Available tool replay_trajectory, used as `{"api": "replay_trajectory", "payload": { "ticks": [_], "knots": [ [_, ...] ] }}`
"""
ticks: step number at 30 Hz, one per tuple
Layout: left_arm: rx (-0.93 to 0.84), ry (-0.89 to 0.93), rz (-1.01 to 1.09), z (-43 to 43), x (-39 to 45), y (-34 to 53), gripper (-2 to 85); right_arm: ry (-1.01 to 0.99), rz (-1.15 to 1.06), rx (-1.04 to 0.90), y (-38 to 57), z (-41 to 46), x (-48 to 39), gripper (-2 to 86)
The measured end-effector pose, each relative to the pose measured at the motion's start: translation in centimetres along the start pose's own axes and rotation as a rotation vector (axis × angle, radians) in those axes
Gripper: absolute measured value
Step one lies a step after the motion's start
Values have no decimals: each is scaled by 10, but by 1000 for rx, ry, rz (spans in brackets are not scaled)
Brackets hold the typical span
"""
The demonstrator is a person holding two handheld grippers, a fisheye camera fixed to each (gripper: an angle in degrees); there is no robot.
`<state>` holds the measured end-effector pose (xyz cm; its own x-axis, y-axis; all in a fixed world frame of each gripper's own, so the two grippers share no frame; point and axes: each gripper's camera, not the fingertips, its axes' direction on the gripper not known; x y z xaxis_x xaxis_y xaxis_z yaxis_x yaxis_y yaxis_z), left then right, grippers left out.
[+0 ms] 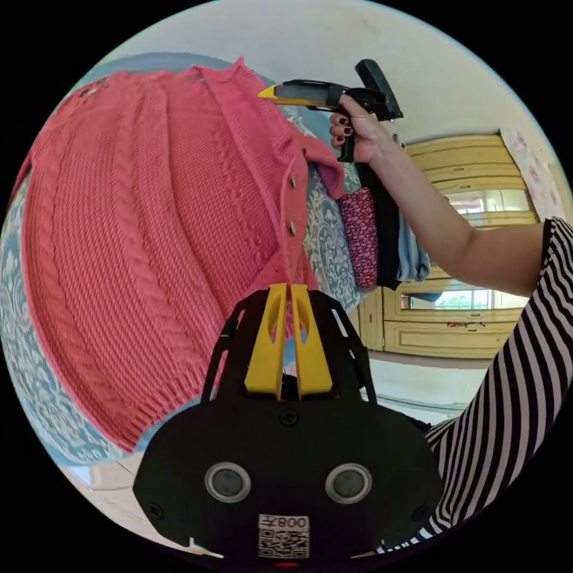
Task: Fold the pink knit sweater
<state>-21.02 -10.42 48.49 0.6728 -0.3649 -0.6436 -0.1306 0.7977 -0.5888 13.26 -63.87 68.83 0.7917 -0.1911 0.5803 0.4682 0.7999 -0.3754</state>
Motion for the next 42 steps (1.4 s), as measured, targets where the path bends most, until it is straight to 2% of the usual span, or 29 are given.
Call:
{"api": "replay_trajectory", "payload": {
  "ticks": [5, 10, 12, 17, 19, 22, 24, 27, 32, 42],
  "knots": [
    [-40, 14, -105, 7, -28, 15, 12, 42, 27, -48, -31, 29, -6, 53],
    [-33, 56, -129, 9, -38, 20, 13, 249, -88, -80, -64, 52, -47, 79],
    [-29, 65, -132, 9, -41, 20, 13, 334, -132, -158, -78, 80, -60, 85],
    [-18, 33, -112, 5, -45, 18, 13, 520, -184, -193, -83, 108, -81, 60],
    [-8, 38, -112, 1, -47, 18, 13, 503, -181, -185, -80, 104, -81, 45],
    [10, 41, -107, -8, -50, 22, 12, 345, -108, -103, -75, 74, -72, 26],
    [25, 46, -106, -19, -53, 28, 12, 207, -44, 31, -70, 36, -65, 16],
    [44, 43, -110, -33, -58, 34, 12, 90, 8, 131, -72, 7, -57, 11],
    [63, 31, -146, -49, -72, 38, 11, 72, 33, 113, -83, 18, -53, 8],
    [56, -50, -248, -37, -105, 34, 13, 193, 84, -23, -100, 97, -43, 19]
  ]
}}
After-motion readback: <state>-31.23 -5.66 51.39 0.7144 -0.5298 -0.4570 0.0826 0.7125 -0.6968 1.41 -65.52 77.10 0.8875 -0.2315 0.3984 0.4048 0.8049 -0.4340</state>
